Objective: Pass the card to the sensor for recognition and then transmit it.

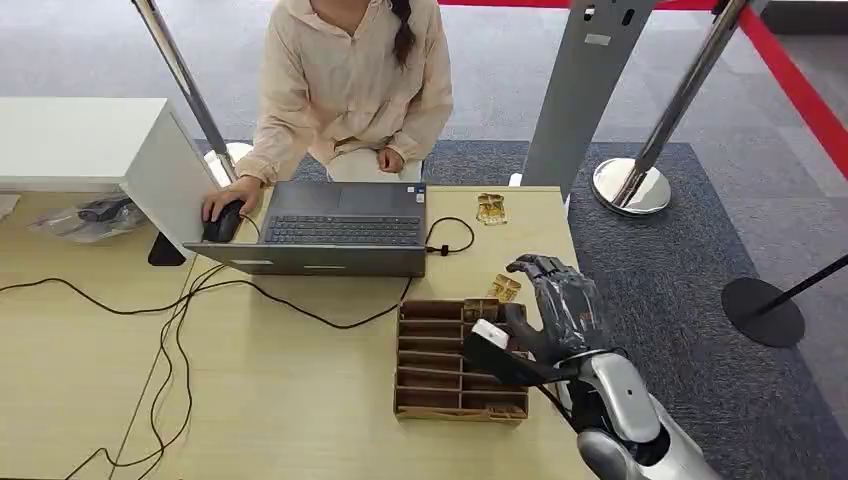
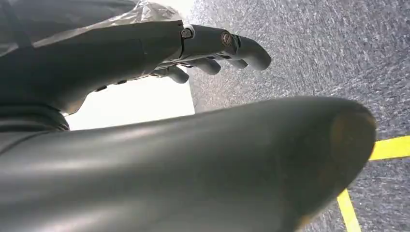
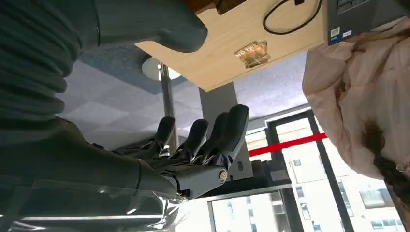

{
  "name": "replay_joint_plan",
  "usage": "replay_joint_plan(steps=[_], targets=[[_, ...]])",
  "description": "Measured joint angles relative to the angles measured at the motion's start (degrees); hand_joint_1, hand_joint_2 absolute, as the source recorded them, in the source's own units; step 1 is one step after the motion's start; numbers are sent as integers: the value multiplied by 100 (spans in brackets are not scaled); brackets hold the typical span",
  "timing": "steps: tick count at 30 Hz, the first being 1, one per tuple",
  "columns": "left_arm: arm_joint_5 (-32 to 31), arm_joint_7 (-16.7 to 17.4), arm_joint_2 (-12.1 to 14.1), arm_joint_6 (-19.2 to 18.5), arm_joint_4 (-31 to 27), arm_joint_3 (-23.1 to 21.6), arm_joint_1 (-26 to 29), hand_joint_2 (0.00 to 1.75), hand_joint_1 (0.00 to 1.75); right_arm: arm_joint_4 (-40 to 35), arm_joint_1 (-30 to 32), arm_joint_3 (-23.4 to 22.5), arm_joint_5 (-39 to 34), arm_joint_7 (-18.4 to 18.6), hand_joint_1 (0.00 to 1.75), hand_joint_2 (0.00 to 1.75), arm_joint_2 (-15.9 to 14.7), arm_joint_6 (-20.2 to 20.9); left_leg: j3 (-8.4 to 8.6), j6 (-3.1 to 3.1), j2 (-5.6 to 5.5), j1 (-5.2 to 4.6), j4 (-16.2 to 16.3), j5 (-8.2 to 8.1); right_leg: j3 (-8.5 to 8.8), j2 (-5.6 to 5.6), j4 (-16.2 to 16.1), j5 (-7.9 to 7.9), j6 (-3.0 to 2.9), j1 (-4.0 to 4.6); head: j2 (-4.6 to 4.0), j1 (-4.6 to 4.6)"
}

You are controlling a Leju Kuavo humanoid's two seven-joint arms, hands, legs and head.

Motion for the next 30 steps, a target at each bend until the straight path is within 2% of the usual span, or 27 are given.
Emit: replay_joint_plan(steps=[1, 2, 8, 15, 16, 17, 18, 19, 20, 21, 23, 30], targets=[[-4, -4, 0, 0, 0, 2, 0, 0, 0, 2, -5, 9, 0, 0, 119, 175, 2, 9, 0, 0, 0, 0, 0, 0, 0, 0, 0, 0, 0, 0, 0, 0], [-13, -20, 0, 9, 0, 2, 1, 0, 0, 7, -10, 17, 0, -7, 129, 175, 7, 29, 0, 0, 0, 0, 0, 0, 0, 0, 0, 0, 0, 0, 0, 0], [-48, -105, 0, 68, 0, 2, 0, 0, 0, 13, -26, 88, -57, -18, 126, 175, 13, 269, -1, 0, 0, 0, 0, 0, -1, 0, 0, 0, 0, 0, 0, 0], [-70, -195, 0, 96, 0, 2, 2, 0, 0, 61, -80, 149, -105, -22, 120, 175, 13, 341, -1, 0, 0, 0, 0, 0, -1, 0, 0, 0, 0, 0, 0, 0], [-81, -214, 0, 103, 0, 2, 1, 0, 0, 64, -88, 160, -116, -24, 117, 175, 13, 354, -1, 0, 0, 0, 0, 0, -1, 0, 0, 0, 0, 0, 0, 0], [-83, -221, 0, 109, 0, 2, 1, 0, 0, 66, -95, 168, -120, -26, 105, 175, 15, 365, -1, 0, 0, 0, 0, 0, -1, 0, 0, 0, 0, 0, 2, 0], [-87, -223, 0, 118, 0, 2, 1, 0, 0, 68, -105, 177, -122, -31, 105, 175, 17, 376, -1, 0, 0, 0, 0, 0, -1, 0, 0, 0, 0, 0, 0, -2], [-94, -225, 0, 118, 0, 2, 1, 0, 0, 72, -114, 186, -127, -31, 86, 175, 20, 378, -1, 0, 0, 0, 0, 0, -1, 0, 0, 0, 0, 0, 0, 0], [-96, -227, 0, 120, 0, 2, 1, 0, 0, 83, -124, 195, -133, -31, 54, 175, 22, 383, -1, 0, 0, 0, 0, 0, -1, 0, 0, 0, 0, 0, 0, 0], [-98, -236, 0, 118, 0, 2, 1, 0, 0, 98, -135, 208, -138, -33, 31, 175, 24, 385, -1, 0, 0, 0, 0, 0, -1, 0, 0, 0, 0, 0, 0, 0], [-111, -253, 0, 118, 0, 2, 2, 0, 0, 131, -159, 232, -142, -42, 3, 175, 35, 394, -3, 0, 0, 0, 0, 0, -2, 0, 0, 0, 0, 0, 0, 0], [-173, -306, 2, 81, 0, 2, 1, 0, 0, 326, -367, 310, -164, -57, 3, 175, 74, 429, -2, 0, 0, 0, 0, 0, -2, 0, 0, 0, 0, 0, 0, 0]])
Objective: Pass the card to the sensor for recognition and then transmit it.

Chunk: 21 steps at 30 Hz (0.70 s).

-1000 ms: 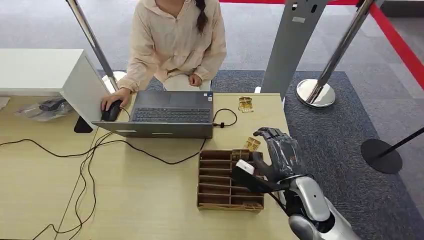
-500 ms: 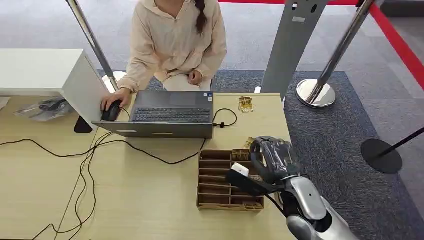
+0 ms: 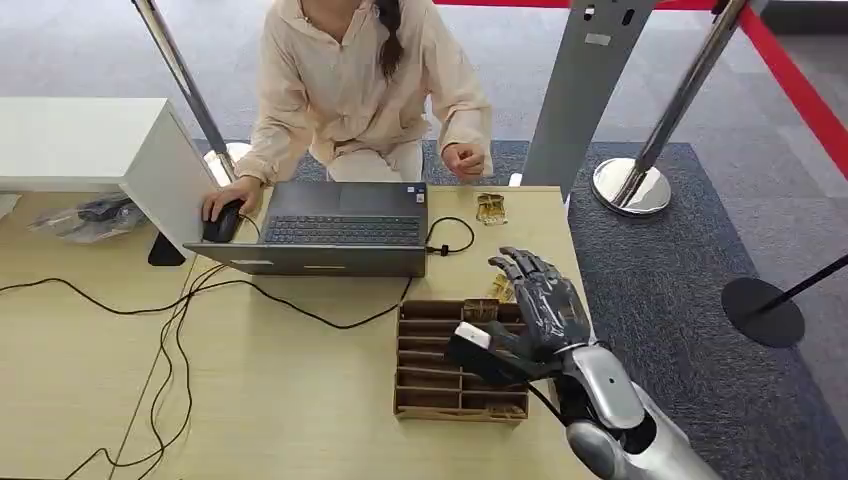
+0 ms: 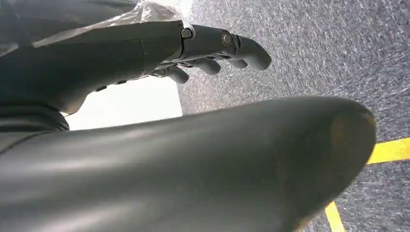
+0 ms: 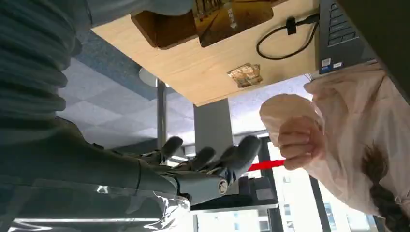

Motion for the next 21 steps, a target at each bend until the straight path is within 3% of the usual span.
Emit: replay_joint_plan(steps=[21], targets=[[15, -138, -2, -28, 0, 0, 4, 0, 0, 212, -292, 125, -162, 20, 26, 175, 74, 160, 0, 0, 0, 0, 0, 0, 0, 0, 0, 0, 0, 0, 2, 0]])
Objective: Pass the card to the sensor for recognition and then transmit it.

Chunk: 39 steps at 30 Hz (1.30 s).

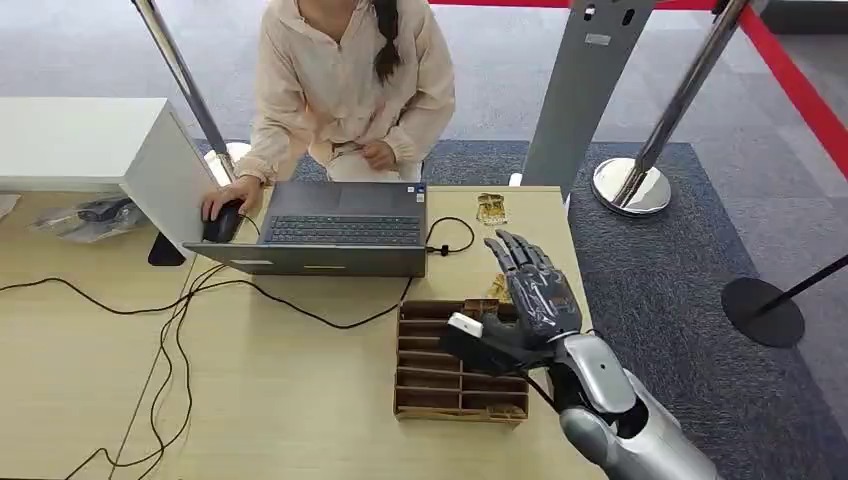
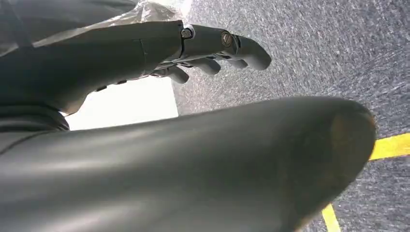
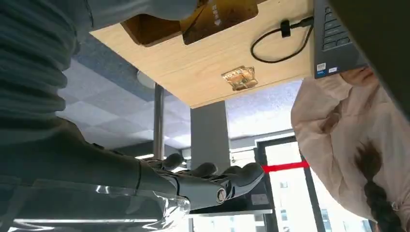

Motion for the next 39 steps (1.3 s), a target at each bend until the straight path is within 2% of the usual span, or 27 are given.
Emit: replay_joint_plan(steps=[9, 15, 19, 27, 39], targets=[[0, -28, -4, 20, 0, 0, 2, 0, 0, 0, -12, 37, -68, 13, 33, 175, -7, 2, 0, 0, 0, 0, 0, 0, 0, 0, 0, 0, 0, 0, -2, 0], [7, -28, -4, 9, 0, 0, 3, 0, 0, 4, -15, 66, -68, 15, 45, 175, 0, 7, 0, 0, 0, 0, 0, 0, 0, 0, 0, 0, 0, 0, -2, 0], [9, -28, -7, -2, 0, 0, 3, 0, 0, 50, -48, 107, -72, 15, 45, 175, 15, 26, 0, 0, 0, 0, 0, 0, 0, 0, 0, 0, 0, 0, -2, 0], [7, -28, -7, 4, 0, 0, 2, 0, 0, 136, -115, 166, -96, 9, 58, 175, 46, 37, 0, 0, 0, 0, 0, 0, 0, 0, 0, 0, 0, 0, -2, 0], [-26, -68, -4, -4, 0, 0, 3, 0, 0, 455, -217, 291, -197, -74, 59, 175, 203, 24, -1, 0, 0, 0, 0, 0, 0, 0, 0, 0, 0, 0, -2, -2]])
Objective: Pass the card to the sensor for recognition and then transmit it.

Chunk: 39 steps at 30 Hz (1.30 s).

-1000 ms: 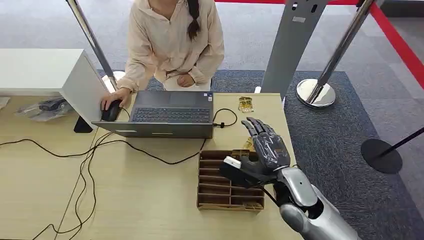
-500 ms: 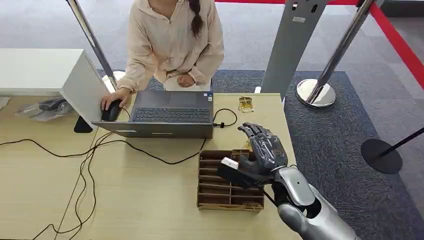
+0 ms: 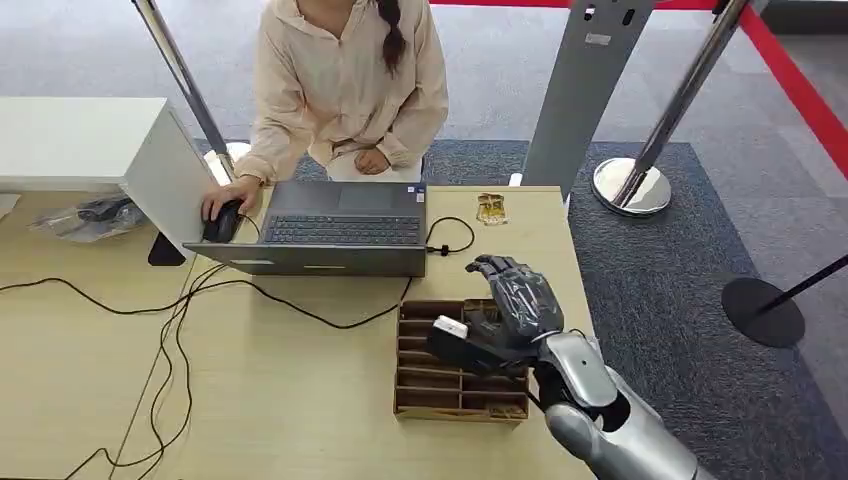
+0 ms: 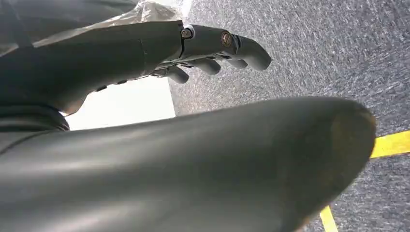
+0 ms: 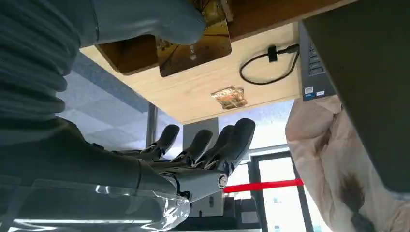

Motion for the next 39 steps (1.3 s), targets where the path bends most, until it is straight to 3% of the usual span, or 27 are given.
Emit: replay_joint_plan(steps=[39], targets=[[17, -326, 0, 28, 0, 0, 1, 0, 0, 570, -93, 131, -109, -57, 59, 175, 116, -302, 2, 0, 0, 0, 0, 0, 0, 0, 0, 0, 0, 0, 0, 2]])
